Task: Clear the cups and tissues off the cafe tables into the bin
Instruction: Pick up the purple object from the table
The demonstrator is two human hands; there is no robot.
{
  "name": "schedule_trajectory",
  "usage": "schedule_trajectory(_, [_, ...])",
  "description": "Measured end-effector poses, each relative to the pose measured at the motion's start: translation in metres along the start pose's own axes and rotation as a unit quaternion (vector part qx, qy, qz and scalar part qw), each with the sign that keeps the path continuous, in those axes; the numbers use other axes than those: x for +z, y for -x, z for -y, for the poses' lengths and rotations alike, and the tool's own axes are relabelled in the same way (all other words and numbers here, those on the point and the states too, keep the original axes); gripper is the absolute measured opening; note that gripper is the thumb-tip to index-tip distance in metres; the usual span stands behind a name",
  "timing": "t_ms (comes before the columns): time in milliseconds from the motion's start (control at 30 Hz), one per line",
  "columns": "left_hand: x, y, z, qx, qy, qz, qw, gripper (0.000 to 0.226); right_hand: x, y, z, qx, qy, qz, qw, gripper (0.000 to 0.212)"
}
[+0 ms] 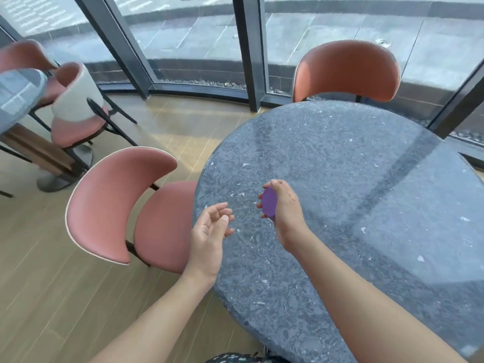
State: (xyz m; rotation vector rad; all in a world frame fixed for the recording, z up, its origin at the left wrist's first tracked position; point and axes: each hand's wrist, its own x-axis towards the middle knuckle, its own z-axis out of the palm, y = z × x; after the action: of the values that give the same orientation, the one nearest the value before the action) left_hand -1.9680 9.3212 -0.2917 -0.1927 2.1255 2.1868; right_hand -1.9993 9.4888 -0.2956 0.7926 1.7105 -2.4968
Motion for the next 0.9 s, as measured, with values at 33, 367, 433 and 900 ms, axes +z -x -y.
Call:
schedule_trajectory(33, [-0.015,0.007,-0.002,0.006,0.001,-0.01,1.0,0.03,0.013,0.011,-0.001,0.004,-0.014,0.013,1.0,0.023])
schedule_trajectory(367, [-0.219,0.131,-0.016,0.046,0.073,-0.184,0.979,0.031,0.197,0.17,-0.058,0.039,-0.012,0.174,0.984,0.03])
schedule_trajectory(433, [-0.259,0.157,-0.018,0.051,0.073,-0.222,0.971,0.031,0.236,0.202,-0.075,0.055,0.006,0.204,0.977,0.03])
schedule_trajectory(900, [-0.509,0.209,-0.014,0.067,0.097,-0.453,0.884,0.03,0.501,0.284,-0.207,0.157,0.145,0.39,0.896,0.031])
